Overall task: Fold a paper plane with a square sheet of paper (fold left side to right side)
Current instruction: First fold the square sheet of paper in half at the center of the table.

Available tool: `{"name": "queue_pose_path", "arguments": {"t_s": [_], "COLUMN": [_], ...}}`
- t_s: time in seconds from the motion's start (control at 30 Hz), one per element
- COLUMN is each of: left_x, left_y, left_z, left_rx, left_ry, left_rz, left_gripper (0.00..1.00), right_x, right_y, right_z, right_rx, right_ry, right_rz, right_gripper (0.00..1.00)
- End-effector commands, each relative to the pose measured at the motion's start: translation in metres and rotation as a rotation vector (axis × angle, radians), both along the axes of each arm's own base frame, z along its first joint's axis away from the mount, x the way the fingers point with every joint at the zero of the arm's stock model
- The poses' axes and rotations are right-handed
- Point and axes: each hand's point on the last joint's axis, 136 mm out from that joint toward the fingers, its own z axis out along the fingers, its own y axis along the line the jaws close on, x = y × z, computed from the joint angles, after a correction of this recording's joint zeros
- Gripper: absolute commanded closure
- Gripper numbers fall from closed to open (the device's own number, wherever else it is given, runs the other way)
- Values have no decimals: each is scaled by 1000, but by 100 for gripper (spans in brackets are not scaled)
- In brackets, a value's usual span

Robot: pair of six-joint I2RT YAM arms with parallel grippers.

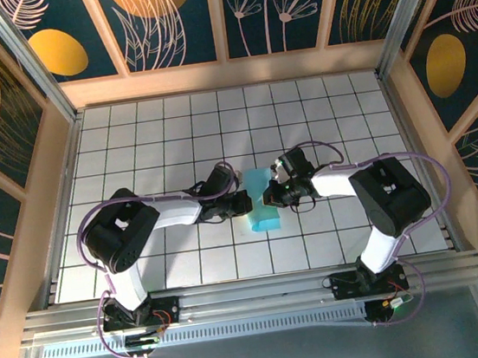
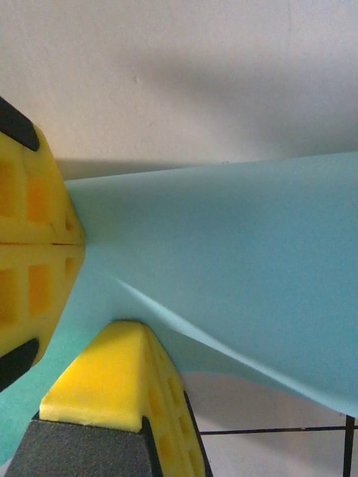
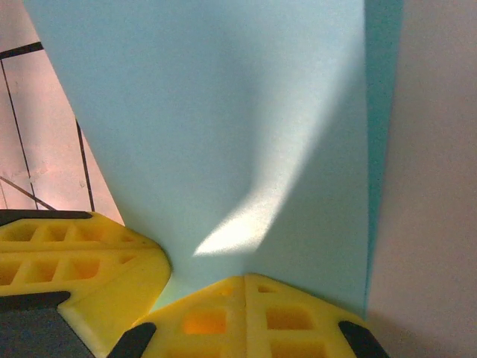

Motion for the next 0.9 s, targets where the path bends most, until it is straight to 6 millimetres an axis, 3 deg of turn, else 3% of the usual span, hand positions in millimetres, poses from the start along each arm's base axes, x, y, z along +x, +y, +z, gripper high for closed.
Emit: {"name": "queue_pose_path", "arguments": {"t_s": [0.0, 0.2, 0.33, 0.43, 0.6, 0.87], "left_x": [-6, 1, 3, 2, -1, -3], "left_y": [43, 42, 22, 4, -17, -15], "left_z": [-25, 2, 30, 39, 26, 2], "left_rx": [102, 56, -35, -65, -63, -10], "left_ry": [55, -24, -84, -92, -59, -17], "left_rz": [83, 42, -30, -85, -128, -126], "left_gripper": [94, 98, 100, 100, 99, 99], "right_x": [-30, -30, -29, -29, -30, -30], "right_y": [-41, -40, -38, -38, -38, -37], "right_z": [-51, -50, -49, -49, -50, -49], "right_rx": [-236, -227, -223, -222, -223, -225], "right_ry": [125, 123, 120, 120, 122, 121], "right_rz": [-25, -25, -25, -26, -26, -20], "right_gripper": [100, 100, 100, 100, 100, 100]}}
